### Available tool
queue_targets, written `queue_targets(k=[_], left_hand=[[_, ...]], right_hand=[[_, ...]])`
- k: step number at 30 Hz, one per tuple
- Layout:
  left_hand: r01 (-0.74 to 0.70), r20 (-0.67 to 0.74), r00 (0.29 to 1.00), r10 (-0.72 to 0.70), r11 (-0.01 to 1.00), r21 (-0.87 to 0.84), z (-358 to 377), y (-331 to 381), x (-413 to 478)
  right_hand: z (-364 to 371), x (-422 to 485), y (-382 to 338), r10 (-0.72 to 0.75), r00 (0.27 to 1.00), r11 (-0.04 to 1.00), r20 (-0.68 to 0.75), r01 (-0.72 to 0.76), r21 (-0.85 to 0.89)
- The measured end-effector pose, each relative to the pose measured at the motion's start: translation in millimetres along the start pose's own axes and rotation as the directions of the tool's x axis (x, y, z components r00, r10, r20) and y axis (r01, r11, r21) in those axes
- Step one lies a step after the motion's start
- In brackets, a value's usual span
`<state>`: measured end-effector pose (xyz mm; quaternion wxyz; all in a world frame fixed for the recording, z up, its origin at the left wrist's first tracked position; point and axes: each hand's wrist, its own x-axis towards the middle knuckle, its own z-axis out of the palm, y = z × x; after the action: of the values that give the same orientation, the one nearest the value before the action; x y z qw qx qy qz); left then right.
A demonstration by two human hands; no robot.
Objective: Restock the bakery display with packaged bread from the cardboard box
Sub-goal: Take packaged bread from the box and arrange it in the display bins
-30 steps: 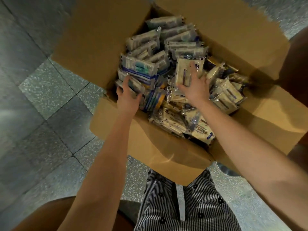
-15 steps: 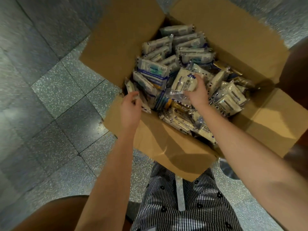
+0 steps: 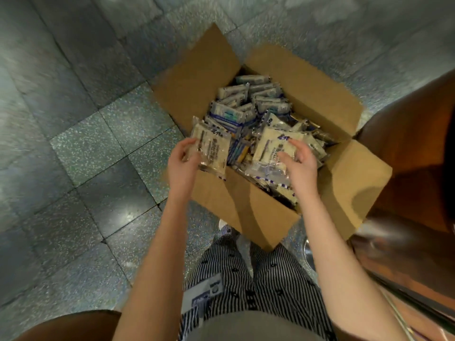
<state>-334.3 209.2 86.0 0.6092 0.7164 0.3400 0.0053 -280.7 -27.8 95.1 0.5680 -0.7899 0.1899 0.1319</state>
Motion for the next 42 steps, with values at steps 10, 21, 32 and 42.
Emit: queue_targets(k=[10, 21, 32, 42], left_hand=[[-0.126, -0.134, 0.985, 0.106, 0.981, -0.146, -58, 31, -108], [-0.201, -0.611, 0.791, 0.034, 0.957, -0.207, -84, -19, -305], [-0.17, -0.922, 0.314, -0.228, 0.942, -0.29, -130, -119, -499], [-0.081, -0.934, -0.114, -0.338, 0.94, -0.33, -156, -213, -722]], right_hand=[[-15, -63, -41, -0.215, 0.933, 0.97, 0.288, 0.239, -0.051], [3, -160, -54, -0.401, 0.532, 0.813, 0.745, 0.581, 0.022], [58, -336, -11, -0.216, 0.028, 0.71, 0.976, 0.69, 0.138], [58, -550, 87, -0.096, -0.244, 0.685, 0.965, 0.687, 0.242]])
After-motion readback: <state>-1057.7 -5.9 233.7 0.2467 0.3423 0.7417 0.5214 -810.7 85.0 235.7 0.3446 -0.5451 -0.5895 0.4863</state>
